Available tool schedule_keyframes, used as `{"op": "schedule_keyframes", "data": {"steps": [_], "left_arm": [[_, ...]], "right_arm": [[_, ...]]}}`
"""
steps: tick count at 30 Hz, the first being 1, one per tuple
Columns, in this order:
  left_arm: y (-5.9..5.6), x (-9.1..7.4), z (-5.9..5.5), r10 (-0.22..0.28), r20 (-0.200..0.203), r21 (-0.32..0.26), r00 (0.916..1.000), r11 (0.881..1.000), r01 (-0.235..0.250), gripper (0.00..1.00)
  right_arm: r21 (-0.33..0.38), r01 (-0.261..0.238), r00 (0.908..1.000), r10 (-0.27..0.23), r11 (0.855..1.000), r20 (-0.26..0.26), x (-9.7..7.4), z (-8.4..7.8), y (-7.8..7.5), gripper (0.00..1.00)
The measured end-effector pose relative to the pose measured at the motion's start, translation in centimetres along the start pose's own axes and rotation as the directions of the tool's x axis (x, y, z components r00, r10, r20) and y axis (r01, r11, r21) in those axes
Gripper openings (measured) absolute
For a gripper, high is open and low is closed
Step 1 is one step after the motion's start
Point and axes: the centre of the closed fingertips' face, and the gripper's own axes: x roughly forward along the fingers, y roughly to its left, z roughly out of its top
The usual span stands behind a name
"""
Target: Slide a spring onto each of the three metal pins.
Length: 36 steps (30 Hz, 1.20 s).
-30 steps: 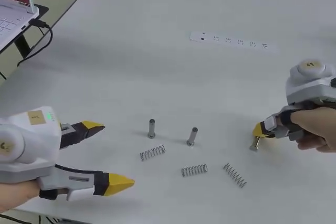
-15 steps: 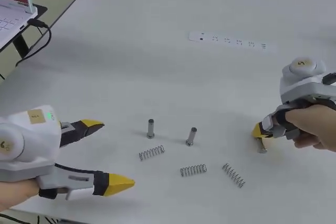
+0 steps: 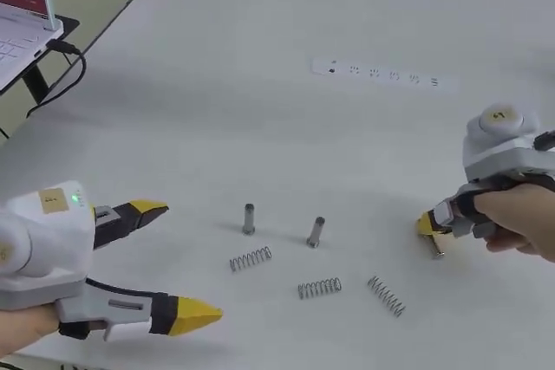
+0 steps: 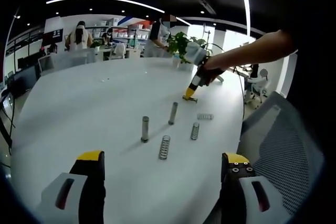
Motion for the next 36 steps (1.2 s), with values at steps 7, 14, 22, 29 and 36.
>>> {"op": "schedule_keyframes", "data": {"steps": [7, 14, 22, 29, 36], "left_arm": [[0.0, 0.1, 0.0, -0.001, -0.008, 0.0, 1.0, 1.0, 0.001, 0.86], [0.0, 0.1, 0.0, 0.003, -0.01, 0.0, 0.9999, 1.0, -0.003, 0.85], [-0.3, 0.4, 0.0, -0.006, -0.017, 0.004, 0.9998, 1.0, 0.006, 0.84], [-0.3, 0.4, 0.0, -0.006, -0.023, 0.017, 0.9997, 1.0, 0.006, 0.84], [-0.3, 0.4, 0.0, -0.006, -0.023, 0.02, 0.9997, 1.0, 0.006, 0.84]], "right_arm": [[-0.036, -0.037, 0.9992, 0.037, 0.999, 0.015, -0.2, -0.7, 0.7, 0.05], [-0.098, -0.078, 0.9946, 0.084, 0.992, 0.06, -0.6, -0.9, 1.6, 0.05], [-0.144, -0.1, 0.9868, 0.117, 0.984, 0.112, -1.5, -0.9, 2.8, 0.04], [-0.196, -0.11, 0.9799, 0.139, 0.974, 0.143, -2.0, -1.1, 3.7, 0.04], [-0.22, -0.112, 0.9714, 0.154, 0.969, 0.181, -2.5, -1.1, 3.8, 0.04]]}}
